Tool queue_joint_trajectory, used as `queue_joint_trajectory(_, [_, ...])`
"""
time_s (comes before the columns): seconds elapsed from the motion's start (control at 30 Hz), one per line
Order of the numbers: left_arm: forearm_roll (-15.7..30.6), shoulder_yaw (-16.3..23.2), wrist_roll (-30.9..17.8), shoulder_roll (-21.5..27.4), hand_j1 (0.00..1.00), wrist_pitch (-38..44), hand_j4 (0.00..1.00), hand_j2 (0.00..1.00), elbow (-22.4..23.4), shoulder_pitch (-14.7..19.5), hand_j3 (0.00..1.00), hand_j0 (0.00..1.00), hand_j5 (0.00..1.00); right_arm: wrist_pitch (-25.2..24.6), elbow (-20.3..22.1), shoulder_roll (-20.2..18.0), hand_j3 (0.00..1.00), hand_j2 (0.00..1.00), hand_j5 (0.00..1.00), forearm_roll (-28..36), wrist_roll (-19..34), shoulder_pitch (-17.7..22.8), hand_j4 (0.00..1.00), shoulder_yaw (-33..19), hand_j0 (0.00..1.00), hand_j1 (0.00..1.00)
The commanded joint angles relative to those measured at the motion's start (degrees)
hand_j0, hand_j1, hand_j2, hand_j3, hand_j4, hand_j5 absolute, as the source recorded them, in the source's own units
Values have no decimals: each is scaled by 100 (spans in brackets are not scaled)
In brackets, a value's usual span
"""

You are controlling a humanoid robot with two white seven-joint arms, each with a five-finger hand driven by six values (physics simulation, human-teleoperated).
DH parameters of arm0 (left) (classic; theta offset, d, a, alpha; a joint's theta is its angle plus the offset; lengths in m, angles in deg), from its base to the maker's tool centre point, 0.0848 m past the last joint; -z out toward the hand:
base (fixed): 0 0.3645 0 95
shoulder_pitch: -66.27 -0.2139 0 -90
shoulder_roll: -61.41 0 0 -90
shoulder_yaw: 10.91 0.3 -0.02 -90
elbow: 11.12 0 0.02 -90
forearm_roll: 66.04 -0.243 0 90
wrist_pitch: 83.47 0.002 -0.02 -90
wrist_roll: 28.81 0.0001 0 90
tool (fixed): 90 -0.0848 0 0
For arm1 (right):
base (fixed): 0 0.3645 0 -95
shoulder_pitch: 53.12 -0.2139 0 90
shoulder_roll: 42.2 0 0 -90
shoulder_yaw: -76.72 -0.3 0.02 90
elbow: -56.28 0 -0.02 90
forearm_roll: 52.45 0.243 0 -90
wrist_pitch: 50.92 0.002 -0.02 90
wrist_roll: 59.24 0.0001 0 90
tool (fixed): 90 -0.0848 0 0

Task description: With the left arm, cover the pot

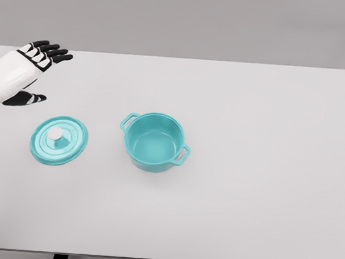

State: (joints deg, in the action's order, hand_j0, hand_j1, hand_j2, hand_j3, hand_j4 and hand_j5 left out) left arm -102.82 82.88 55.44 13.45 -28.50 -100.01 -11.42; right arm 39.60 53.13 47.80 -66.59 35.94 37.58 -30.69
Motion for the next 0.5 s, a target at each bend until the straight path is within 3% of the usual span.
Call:
queue_joint_trajectory(0.0, [39,-1,4,15,100,2,100,100,-6,0,100,100,100,0,7,0,100,100,100,0,1,0,100,0,100,100])
queue_joint_trajectory(0.17, [188,-10,4,24,100,2,100,100,29,44,100,100,100,0,-1,0,100,100,100,0,1,0,100,0,100,100])
queue_joint_trajectory(0.23, [461,7,-31,155,100,2,100,100,30,26,100,100,100,0,-1,0,100,100,100,0,1,0,100,0,100,100])
queue_joint_trajectory(0.27, [593,7,-347,436,100,2,100,100,47,9,100,100,100,0,7,0,100,100,100,0,1,0,100,0,100,100])
queue_joint_trajectory(0.3, [777,7,-979,568,100,2,100,100,82,26,100,100,100,0,7,0,100,100,100,0,1,0,100,0,100,100])
queue_joint_trajectory(0.4, [979,16,-2245,797,100,2,100,100,223,62,100,100,100,0,-1,0,100,100,100,0,1,0,100,0,100,100])
queue_joint_trajectory(0.47, [1339,341,-2606,1139,100,2,100,100,328,62,100,100,100,0,-1,0,100,100,100,0,1,0,100,0,100,100])
